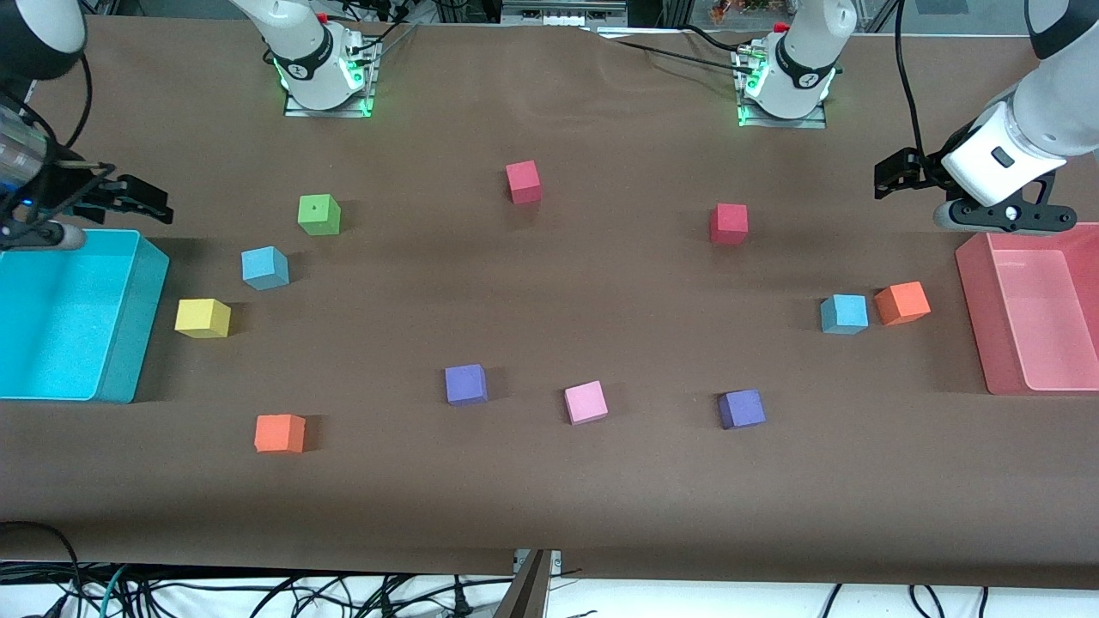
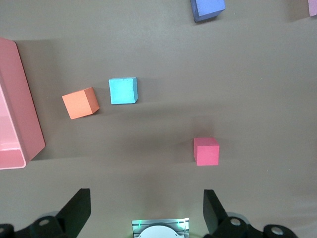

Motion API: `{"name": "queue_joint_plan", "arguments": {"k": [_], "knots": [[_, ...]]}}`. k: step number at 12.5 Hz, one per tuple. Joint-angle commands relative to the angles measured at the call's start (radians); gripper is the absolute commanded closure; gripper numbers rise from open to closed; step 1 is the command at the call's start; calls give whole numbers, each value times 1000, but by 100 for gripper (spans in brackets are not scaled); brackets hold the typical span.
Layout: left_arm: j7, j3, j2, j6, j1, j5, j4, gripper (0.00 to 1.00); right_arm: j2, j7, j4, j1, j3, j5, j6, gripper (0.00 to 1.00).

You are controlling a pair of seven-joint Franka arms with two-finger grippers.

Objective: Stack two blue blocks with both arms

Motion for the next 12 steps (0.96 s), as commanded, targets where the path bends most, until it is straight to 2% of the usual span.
{"name": "queue_joint_plan", "arguments": {"k": [1, 4, 6, 9, 12], "knots": [[-4, 3, 16, -35, 1, -21, 43, 0, -24, -32, -95, 2, -5, -2, 9, 1], [-1, 5, 21, -41, 4, -26, 63, 0, -24, -92, -241, 0, -35, -3, 98, 1], [7, 9, 22, -41, 9, -23, 64, 0, -24, -123, -392, 0, -65, -5, 298, 1], [9, 8, 22, -43, 10, -20, 84, 0, 3, -126, -577, 2, -66, -8, 630, 1], [6, 8, 22, -58, 10, -18, 84, 0, 83, -127, -602, 3, -65, -11, 770, 1]]}}
